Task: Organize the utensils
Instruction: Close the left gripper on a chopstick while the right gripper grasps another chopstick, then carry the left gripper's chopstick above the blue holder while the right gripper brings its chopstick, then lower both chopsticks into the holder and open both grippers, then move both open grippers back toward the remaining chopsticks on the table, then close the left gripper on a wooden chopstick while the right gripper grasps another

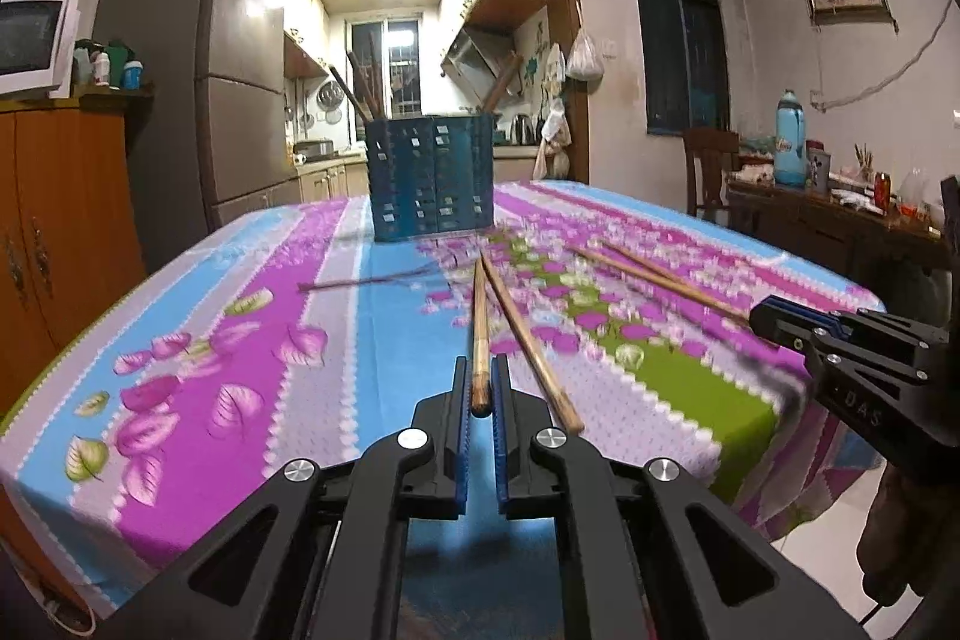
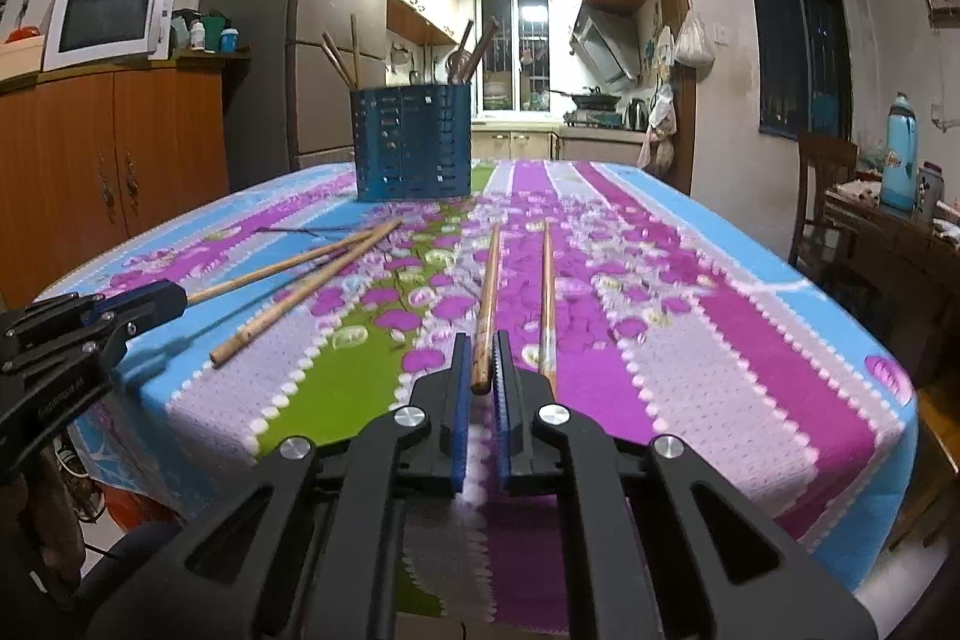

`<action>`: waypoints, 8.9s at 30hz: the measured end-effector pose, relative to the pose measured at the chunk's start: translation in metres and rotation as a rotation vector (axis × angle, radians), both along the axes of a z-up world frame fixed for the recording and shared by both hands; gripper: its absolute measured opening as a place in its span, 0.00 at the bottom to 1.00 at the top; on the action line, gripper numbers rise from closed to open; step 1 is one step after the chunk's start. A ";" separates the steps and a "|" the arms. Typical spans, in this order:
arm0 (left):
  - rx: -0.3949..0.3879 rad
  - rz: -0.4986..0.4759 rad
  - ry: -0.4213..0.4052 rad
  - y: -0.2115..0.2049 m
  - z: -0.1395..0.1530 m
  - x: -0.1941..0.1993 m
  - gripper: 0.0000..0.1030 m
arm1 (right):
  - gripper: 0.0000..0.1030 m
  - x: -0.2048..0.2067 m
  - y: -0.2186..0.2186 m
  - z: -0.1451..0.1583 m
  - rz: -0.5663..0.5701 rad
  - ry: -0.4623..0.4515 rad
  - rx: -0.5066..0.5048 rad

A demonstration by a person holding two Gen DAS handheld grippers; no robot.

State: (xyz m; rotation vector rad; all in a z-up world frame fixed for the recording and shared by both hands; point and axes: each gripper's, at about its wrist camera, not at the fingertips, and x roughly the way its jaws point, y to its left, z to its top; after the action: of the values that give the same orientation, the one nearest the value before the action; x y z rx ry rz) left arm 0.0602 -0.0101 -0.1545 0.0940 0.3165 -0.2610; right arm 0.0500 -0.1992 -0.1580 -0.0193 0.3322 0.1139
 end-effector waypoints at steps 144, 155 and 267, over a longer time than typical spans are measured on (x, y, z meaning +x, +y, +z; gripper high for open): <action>-0.051 0.051 0.009 -0.002 0.286 0.324 0.08 | 0.06 0.336 0.021 0.283 0.262 -0.033 0.061; -0.049 0.055 -0.005 -0.003 0.288 0.316 0.08 | 0.18 0.323 0.012 0.290 0.249 -0.063 0.080; 0.012 -0.069 -0.109 -0.024 0.031 -0.010 0.07 | 0.05 -0.014 -0.018 0.043 0.031 -0.059 -0.006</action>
State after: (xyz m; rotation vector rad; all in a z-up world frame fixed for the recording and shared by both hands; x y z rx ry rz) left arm 0.0506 -0.0345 -0.1234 0.1311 0.2070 -0.3215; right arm 0.0359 -0.2174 -0.1149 -0.0337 0.2738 0.1429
